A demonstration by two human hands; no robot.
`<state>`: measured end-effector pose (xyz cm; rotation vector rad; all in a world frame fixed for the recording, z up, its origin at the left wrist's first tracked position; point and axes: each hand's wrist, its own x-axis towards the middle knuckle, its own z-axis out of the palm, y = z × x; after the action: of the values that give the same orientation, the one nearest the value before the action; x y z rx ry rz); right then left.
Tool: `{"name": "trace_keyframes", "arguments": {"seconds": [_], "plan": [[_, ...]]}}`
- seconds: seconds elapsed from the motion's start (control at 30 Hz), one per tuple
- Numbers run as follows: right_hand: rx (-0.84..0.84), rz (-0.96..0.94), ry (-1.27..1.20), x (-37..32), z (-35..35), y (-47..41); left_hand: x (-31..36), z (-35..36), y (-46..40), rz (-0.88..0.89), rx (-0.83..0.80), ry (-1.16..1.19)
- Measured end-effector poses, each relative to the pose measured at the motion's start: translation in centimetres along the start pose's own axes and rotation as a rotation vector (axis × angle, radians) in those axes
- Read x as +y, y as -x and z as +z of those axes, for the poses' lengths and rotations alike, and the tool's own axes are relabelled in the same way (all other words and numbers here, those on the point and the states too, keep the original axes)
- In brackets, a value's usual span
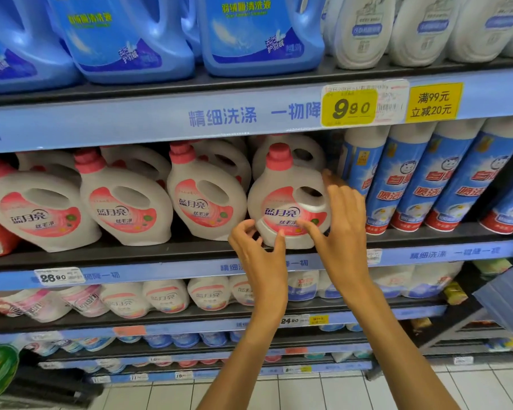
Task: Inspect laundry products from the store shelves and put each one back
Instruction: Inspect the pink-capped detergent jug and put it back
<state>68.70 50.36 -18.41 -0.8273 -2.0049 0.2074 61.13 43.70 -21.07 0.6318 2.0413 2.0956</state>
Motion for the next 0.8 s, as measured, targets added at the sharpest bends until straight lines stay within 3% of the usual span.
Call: {"name": "trace_keyframes", "arguments": {"seconds": [0.37, 0.53, 0.63, 0.8], "plan": [[0.069, 0.013, 0.087, -0.7, 1.4, 0.2, 0.0, -0.9, -0.2, -0.027, -0.096, -0.036], [0.158, -0.116, -0.112, -3.2, 1.3, -0.1, 0.6, -3.5, -1.2, -0.002, 0.119, 0.005], [0.033, -0.177, -0.248, -6.2, 2.4, -1.2, 0.6, -5.4, -2.5, -0.035, 0.205, 0.03], [-0.27, -0.085, -0.198, -10.2, 5.4, -2.8, -0.5, -8.5, -4.6, -0.112, 0.137, -0.028]]}}
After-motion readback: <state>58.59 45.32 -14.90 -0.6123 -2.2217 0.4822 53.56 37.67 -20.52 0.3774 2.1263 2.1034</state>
